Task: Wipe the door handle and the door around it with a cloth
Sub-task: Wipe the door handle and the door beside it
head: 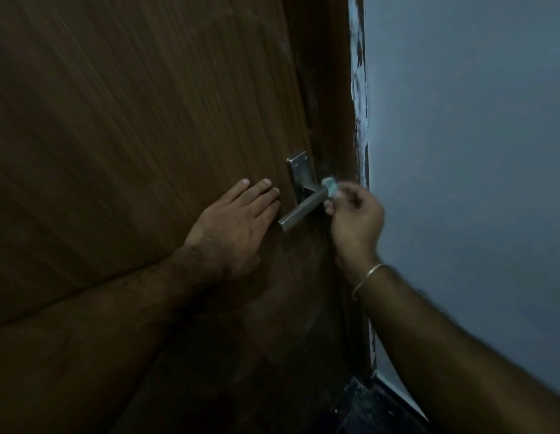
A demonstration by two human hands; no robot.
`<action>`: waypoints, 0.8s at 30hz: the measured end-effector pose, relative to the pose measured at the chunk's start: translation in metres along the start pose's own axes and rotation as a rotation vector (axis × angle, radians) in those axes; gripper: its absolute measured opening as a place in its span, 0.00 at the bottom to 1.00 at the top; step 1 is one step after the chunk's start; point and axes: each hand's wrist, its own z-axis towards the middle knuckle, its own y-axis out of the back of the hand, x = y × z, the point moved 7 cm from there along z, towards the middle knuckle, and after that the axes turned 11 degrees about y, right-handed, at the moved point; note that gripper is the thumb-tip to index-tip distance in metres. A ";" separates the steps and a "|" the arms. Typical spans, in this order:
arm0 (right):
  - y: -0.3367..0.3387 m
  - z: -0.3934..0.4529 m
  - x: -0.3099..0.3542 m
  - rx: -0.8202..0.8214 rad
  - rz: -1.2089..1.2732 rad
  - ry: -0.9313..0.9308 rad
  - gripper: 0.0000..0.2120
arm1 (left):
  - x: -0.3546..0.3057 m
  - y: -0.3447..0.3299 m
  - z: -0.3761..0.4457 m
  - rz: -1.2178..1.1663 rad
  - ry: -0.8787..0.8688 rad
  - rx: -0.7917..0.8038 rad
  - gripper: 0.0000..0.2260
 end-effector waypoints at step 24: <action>-0.068 0.005 0.071 0.449 -0.697 0.583 0.15 | -0.007 0.008 0.005 -0.120 0.063 0.002 0.37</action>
